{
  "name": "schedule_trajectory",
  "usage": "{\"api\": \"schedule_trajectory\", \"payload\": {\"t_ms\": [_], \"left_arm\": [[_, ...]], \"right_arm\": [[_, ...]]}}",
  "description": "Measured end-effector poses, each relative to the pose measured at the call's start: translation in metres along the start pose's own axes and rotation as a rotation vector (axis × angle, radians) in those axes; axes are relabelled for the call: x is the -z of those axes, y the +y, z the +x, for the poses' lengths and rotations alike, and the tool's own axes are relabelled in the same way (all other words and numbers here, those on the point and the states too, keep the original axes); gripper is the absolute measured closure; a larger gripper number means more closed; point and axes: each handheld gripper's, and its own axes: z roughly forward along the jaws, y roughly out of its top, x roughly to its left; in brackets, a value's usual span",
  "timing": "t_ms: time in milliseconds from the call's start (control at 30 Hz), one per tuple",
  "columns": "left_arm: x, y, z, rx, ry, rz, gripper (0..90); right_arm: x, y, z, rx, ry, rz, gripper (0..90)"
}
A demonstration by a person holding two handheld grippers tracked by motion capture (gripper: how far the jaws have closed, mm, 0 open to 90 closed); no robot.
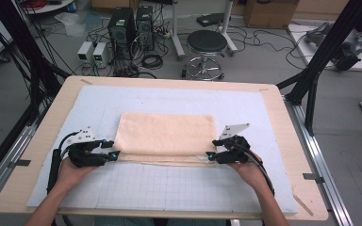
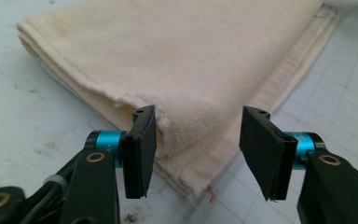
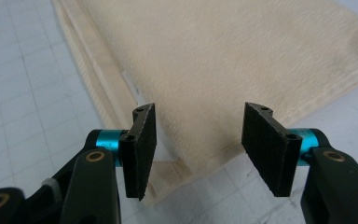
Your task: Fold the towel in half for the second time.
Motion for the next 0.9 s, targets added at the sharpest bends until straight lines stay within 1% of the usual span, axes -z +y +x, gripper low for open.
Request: {"api": "schedule_trajectory", "payload": {"t_ms": [67,100,133,200,267,300,333,467,567,633,700,733,767,833,867,900], "left_arm": [[-0.005,-0.002,0.003,0.019,-0.009,0.019,51.1],[-0.006,-0.003,0.005,0.025,-0.009,0.023,53.8],[-0.008,-0.003,0.005,0.024,-0.002,0.026,57.2],[-0.009,-0.003,0.006,0.0,0.016,0.039,67.3],[-0.008,-0.003,0.007,0.004,0.027,0.036,78.5],[-0.007,-0.003,0.008,0.017,0.032,0.022,81.9],[-0.005,-0.002,0.008,0.02,0.034,0.016,83.4],[0.002,0.001,0.007,0.025,0.05,-0.003,85.1],[0.008,0.005,0.003,0.007,0.055,-0.016,85.2],[0.013,0.007,-0.001,0.003,0.054,-0.034,85.2],[0.017,0.007,-0.004,-0.007,0.051,-0.036,85.3],[0.018,0.006,-0.006,-0.009,0.049,-0.038,85.3],[0.019,0.005,-0.007,-0.014,0.046,-0.033,85.3],[0.019,0.002,-0.01,-0.024,0.029,-0.007,85.0],[0.019,0.0,-0.01,-0.017,0.018,0.009,83.5],[0.018,-0.001,-0.009,-0.001,0.008,0.024,77.5]], "right_arm": [[-0.004,-0.003,0.002,0.012,0.008,0.005,49.3],[-0.006,-0.004,0.003,0.016,0.006,0.012,52.1],[-0.008,-0.005,0.003,0.021,0.003,0.021,56.4],[-0.011,-0.005,0.004,0.03,-0.005,0.037,65.4],[-0.009,-0.004,0.003,0.045,-0.005,0.024,79.0],[-0.007,-0.003,0.002,0.046,-0.004,0.017,82.2],[-0.006,-0.003,0.002,0.048,-0.004,0.008,83.6],[0.001,0.001,0.004,0.044,0.002,-0.014,84.8],[0.009,0.004,0.006,0.05,0.007,-0.034,84.8],[0.015,0.006,0.008,0.052,0.015,-0.049,84.7],[0.02,0.006,0.01,0.054,0.025,-0.057,84.7],[0.021,0.005,0.013,0.056,0.028,-0.053,84.7],[0.022,0.005,0.015,0.064,0.031,-0.047,84.7],[0.022,0.002,0.019,0.074,0.035,-0.029,83.9],[0.021,0.0,0.02,0.072,0.055,-0.022,81.5],[0.02,-0.002,0.02,0.058,0.076,-0.02,74.0]]}}
